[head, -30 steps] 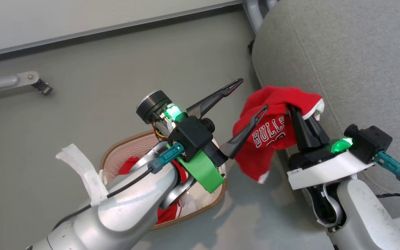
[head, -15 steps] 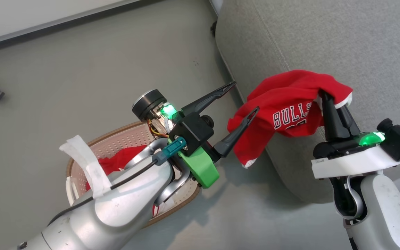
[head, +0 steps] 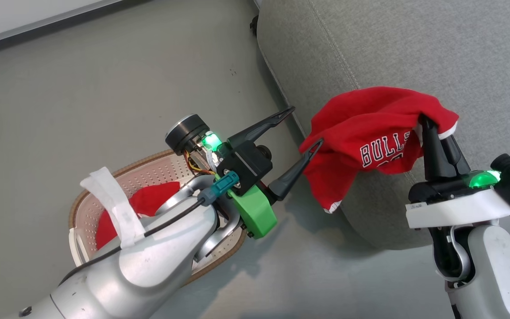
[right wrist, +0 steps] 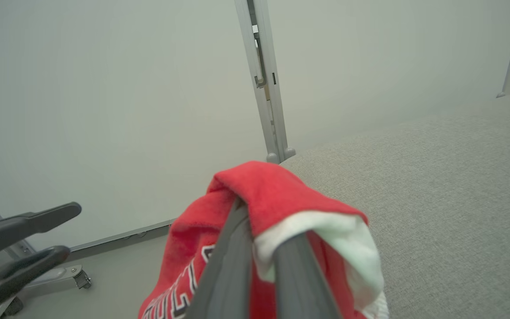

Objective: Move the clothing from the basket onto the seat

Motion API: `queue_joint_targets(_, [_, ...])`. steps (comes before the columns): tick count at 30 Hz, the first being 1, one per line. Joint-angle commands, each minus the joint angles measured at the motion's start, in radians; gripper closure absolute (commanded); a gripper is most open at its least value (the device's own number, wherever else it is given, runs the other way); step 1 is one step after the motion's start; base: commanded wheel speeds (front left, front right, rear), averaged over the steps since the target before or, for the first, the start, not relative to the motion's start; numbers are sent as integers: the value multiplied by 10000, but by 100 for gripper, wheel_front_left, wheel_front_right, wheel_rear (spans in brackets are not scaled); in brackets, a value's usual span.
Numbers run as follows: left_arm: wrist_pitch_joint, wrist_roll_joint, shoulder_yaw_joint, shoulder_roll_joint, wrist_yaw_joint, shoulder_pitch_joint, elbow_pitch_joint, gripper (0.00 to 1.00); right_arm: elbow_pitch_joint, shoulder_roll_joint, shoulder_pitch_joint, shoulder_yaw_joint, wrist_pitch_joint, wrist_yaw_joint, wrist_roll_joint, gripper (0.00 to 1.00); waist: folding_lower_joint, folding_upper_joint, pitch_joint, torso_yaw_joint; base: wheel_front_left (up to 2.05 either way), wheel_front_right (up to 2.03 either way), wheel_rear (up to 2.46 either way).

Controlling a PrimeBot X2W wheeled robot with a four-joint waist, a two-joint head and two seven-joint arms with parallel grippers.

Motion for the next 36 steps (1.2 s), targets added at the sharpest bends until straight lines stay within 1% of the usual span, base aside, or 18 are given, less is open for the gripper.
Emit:
queue_joint_targets(1, [-66, -49, 48, 69, 60, -65, 4, 0, -105, -42, -122, -25, -24, -3, -124, 100, 0, -1, 14, 31, 0, 0, 0])
queue_joint_targets(4, [-121, -79, 94, 110, 102, -83, -25, 0, -181, -68, -460, -113, -24, -3, -276, 100, 0, -1, 86, 91, 0, 0, 0])
queue_joint_targets(7, [-148, -90, 144, 196, 125, -169, -54, 0, -243, -247, -977, -133, -24, -3, -574, 100, 0, -1, 217, 150, 0, 0, 0])
queue_joint_targets(15, [-241, 65, 229, 305, 205, -470, -233, 0, -380, -852, -3053, -1027, -24, -3, -834, 100, 0, -1, 895, 509, 0, 0, 0])
queue_joint_targets(20, [-354, 224, 278, 347, 265, -745, -337, 0, -187, -1566, -4494, -1787, -24, -3, -877, 100, 0, -1, 1528, 731, 0, 0, 0])
queue_joint_targets(25, [-446, 317, 297, 375, 259, -1007, -385, 0, 285, -2440, -5734, -2504, -23, -3, -825, 100, 0, -1, 2131, 818, 0, 0, 0])
queue_joint_targets(31, [-532, 449, 299, 416, 232, -1300, -405, 0, 1201, -3473, -6621, -3170, -24, -3, -751, 100, 0, -1, 2678, 851, 0, 0, 0])
queue_joint_targets(36, [-595, 495, 280, 387, 218, -1439, -429, 0, 2122, -4048, -6875, -3505, -23, -3, -866, 100, 0, -1, 2929, 890, 0, 0, 0])
